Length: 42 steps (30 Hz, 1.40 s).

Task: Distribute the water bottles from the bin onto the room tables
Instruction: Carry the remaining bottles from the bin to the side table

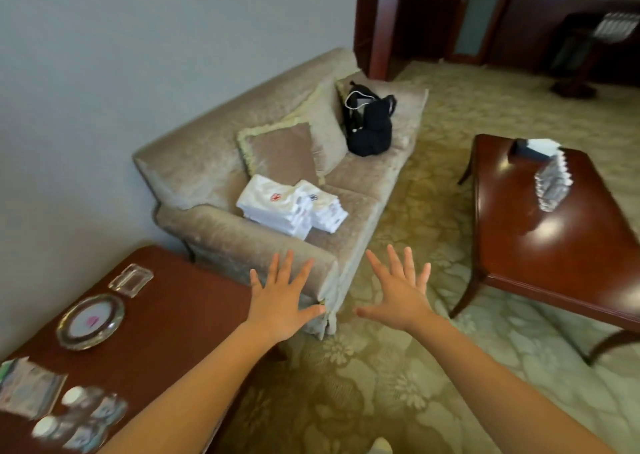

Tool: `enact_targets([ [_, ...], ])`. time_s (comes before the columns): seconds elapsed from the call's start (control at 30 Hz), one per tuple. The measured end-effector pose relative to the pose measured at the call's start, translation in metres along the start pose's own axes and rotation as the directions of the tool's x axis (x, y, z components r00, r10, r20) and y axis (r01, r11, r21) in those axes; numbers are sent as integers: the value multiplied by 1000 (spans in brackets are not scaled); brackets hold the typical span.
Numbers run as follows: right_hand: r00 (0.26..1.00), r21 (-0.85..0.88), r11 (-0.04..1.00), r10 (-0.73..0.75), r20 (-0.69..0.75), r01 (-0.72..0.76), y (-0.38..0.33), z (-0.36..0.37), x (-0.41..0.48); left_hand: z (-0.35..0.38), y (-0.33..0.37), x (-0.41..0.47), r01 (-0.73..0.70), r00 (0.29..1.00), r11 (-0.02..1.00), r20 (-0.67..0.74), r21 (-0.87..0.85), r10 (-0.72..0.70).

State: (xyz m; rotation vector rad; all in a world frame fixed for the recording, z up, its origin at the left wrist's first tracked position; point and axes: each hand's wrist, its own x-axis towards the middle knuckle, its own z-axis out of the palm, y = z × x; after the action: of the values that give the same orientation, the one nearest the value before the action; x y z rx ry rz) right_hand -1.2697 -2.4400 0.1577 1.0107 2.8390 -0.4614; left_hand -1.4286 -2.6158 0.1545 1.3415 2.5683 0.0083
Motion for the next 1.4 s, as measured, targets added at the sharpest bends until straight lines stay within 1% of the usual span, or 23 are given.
enact_targets([
  [0.27,991,31,994,106,-77,-104,107,-28,18,-6,107,78,-119,993,992,10,29,119],
  [0.43,982,66,985,165,-93,-160,179,-45,44,-13,176,135,-169,986,985,13,33,169],
  [0.6,967,85,971,230,-105,-222,234,-61,63,-21,233,184,-243,970,970,18,32,242],
  [0.77,930,138,932,350,-113,-334,283,-66,61,-19,284,227,-336,939,941,78,25,334],
  [0.9,872,138,874,481,-93,-467,327,-65,55,-16,326,263,-425,901,904,121,55,416],
  [1.03,796,143,799,598,-91,-584,367,-69,52,-9,369,302,-539,836,834,189,115,515],
  [1.17,705,145,712,702,-101,-687,407,-80,55,1,428,348,-664,745,735,209,140,633],
  [1.3,579,189,591,807,-116,-785,447,-101,61,-2,489,391,-783,622,602,227,155,749],
  [1.4,481,218,496,868,-118,-841,472,-117,60,-9,533,412,-865,500,460,263,200,826],
])
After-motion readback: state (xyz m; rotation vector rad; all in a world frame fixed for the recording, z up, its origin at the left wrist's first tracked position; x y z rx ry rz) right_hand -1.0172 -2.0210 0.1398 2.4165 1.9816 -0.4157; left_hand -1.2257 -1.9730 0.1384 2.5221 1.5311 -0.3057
